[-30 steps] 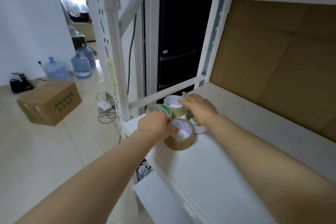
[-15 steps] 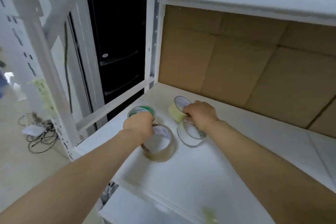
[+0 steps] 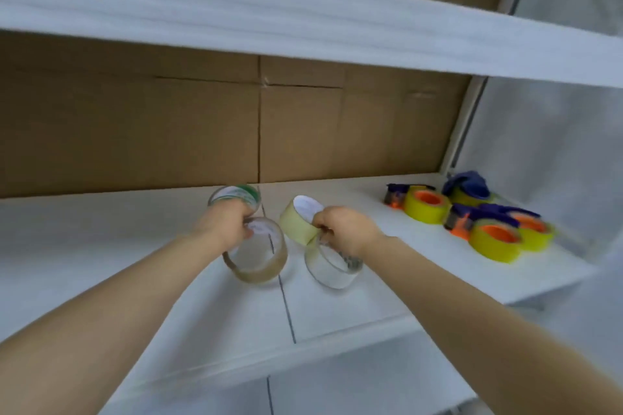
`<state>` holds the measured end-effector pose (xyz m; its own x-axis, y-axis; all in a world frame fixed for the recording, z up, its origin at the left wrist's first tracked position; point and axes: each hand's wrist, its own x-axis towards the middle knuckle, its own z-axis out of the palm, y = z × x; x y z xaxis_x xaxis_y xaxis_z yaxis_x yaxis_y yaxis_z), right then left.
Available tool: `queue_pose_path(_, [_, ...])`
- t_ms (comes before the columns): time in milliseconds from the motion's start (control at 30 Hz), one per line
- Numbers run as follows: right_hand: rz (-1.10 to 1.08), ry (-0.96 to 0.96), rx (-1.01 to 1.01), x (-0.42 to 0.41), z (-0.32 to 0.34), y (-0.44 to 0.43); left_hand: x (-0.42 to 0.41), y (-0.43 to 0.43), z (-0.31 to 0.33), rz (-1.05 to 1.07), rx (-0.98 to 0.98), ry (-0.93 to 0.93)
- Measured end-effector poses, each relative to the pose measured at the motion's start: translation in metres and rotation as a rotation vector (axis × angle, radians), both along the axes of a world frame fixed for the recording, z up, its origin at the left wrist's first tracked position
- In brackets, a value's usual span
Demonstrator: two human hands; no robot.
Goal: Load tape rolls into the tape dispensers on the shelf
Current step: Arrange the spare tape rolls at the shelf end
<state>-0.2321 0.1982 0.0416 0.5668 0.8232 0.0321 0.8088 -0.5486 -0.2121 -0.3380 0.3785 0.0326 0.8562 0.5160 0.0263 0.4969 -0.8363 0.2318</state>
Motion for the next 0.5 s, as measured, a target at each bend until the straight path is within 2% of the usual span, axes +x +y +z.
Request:
queue_pose_path(233, [-0.271,-0.007,-0.026,0.067,-0.023,-0.143,0.092,-0.110,-0.013,-0.096,-0.008,-0.028])
queue_pose_path(500, [-0.399,0.063,-0.116,0.144,-0.044,-0.198,0.187,-0.154,-0.026,-0.231,0.008,0.004])
